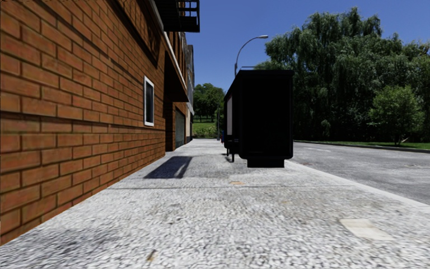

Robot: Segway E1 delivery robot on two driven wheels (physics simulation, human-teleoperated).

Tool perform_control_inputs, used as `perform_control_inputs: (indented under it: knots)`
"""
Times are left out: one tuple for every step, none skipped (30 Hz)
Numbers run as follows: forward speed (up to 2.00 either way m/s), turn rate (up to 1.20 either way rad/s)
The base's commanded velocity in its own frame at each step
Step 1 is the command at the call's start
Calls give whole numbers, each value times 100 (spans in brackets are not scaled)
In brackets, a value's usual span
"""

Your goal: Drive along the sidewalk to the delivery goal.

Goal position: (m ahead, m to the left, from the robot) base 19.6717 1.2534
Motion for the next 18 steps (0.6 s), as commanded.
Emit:
perform_control_inputs:
  knots:
    - [200,27]
    - [200,28]
    - [200,28]
    - [200,28]
    - [200,28]
    - [200,28]
    - [200,28]
    - [200,28]
    - [200,27]
    - [200,0]
    - [200,0]
    - [200,0]
    - [200,0]
    - [200,0]
    - [200,0]
    - [200,0]
    - [200,0]
    - [200,0]
